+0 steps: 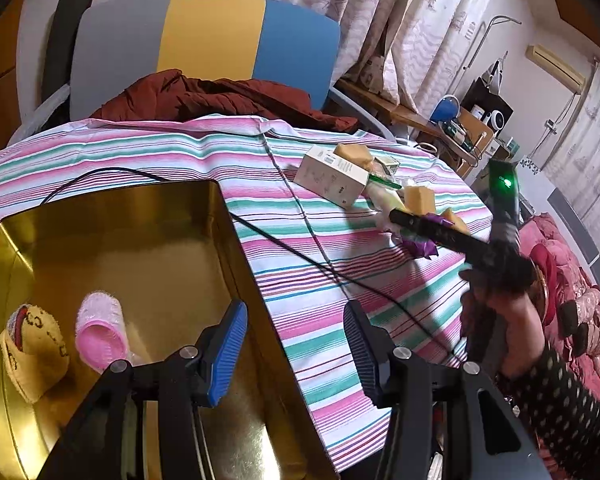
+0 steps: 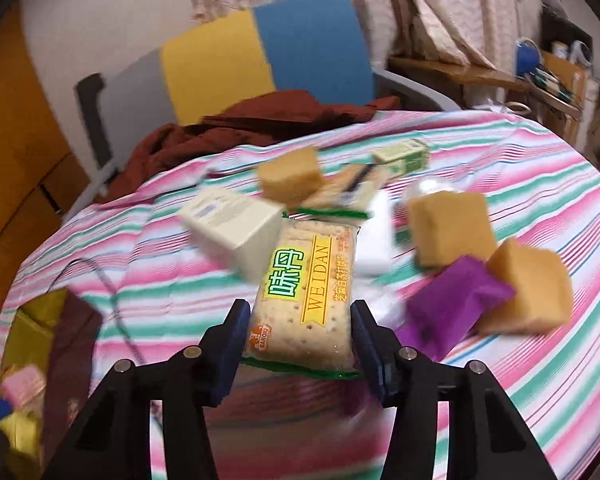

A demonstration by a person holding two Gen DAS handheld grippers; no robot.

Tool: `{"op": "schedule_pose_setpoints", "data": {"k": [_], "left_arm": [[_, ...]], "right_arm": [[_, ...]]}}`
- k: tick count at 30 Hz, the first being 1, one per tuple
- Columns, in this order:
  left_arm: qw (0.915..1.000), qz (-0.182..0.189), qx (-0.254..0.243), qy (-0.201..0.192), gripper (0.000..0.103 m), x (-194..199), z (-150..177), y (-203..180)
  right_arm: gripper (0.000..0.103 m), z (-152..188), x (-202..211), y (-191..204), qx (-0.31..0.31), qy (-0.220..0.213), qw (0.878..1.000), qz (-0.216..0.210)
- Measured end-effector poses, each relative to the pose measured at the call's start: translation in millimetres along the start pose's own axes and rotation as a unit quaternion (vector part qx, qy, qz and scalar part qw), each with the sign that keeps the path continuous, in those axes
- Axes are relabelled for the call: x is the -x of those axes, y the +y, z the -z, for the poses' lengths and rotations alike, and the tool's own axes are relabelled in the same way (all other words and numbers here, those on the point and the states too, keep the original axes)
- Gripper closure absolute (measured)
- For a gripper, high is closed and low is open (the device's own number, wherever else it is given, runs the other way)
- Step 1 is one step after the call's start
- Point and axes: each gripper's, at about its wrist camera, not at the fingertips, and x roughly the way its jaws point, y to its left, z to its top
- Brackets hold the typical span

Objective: Organize objects
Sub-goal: 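Grasp the purple snack packet with the right gripper while the left gripper approaches the cracker packet, then grasp the WEIDAN cracker packet with the left gripper while the right gripper holds the purple packet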

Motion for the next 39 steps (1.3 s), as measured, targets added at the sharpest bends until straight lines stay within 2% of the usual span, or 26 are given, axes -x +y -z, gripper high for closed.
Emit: {"op": "schedule_pose_setpoints", "data": {"k": [4,6,7,10,12,14,16,22,24,28,30,32,36,39], "left_arm": [[1.0,0.003,-0.002,0.005,0.052,-5.4,-1.8,-4.6],[1.0,0.003,-0.004,0.008,0.052,-6.7,-2.2,-6.9],[0.9999,0.002,-0.006,0.009,0.052,-7.5,-3.2,-7.9],[0.9999,0.002,-0.01,0.012,0.052,-11.0,-5.7,-11.8],[0.9998,0.001,-0.009,0.018,0.052,-15.9,-9.4,-14.3],[0.9998,0.0,-0.01,0.02,0.052,-19.4,-13.5,-18.1],[0.9997,-0.003,-0.015,0.019,0.052,-22.8,-18.2,-24.5],[0.9989,-0.003,-0.039,0.027,0.052,-36.6,-34.6,-46.3],[0.9984,-0.006,-0.048,0.031,0.052,-43.3,-39.2,-53.0],[0.9977,-0.008,-0.051,0.045,0.052,-58.5,-43.1,-60.3],[0.9975,-0.007,-0.046,0.054,0.048,-68.5,-45.6,-63.7],[0.9973,-0.006,-0.04,0.061,0.032,-79.8,-49.4,-69.5],[0.9964,-0.003,-0.043,0.073,0.032,-103.0,-57.0,-84.7],[0.9945,-0.021,-0.065,0.079,0.032,-124.7,-62.3,-99.7]], "right_arm": [[0.048,20.5,10.3,13.8,-0.007,0.009,0.999,-0.049],[0.036,28.0,16.8,13.2,-0.016,0.006,0.997,-0.071],[0.03,32.2,26.4,10.3,-0.024,-0.011,0.997,-0.074],[0.024,32.1,43.0,-1.1,-0.03,-0.053,0.998,-0.029],[0.024,26.2,44.2,-13.9,-0.023,-0.059,0.998,0.017],[0.024,19.5,34.3,-29.5,-0.017,-0.041,0.997,0.06],[0.025,14.8,21.2,-44.1,-0.022,-0.021,0.996,0.079],[0.036,16.5,-6.3,-57.0,-0.032,0.009,0.997,0.067],[0.041,17.6,-11.2,-60.2,-0.043,0.007,0.997,0.062],[0.043,21.2,-12.6,-60.0,-0.046,-0.006,0.997,0.057],[0.046,23.6,-10.1,-58.4,-0.04,-0.022,0.997,0.062],[0.049,24.7,-7.2,-59.2,-0.045,-0.032,0.996,0.07],[0.049,29.4,-1.9,-69.5,-0.075,-0.045,0.993,0.083],[0.049,31.4,-1.0,-73.2,-0.084,-0.051,0.992,0.076]]}}
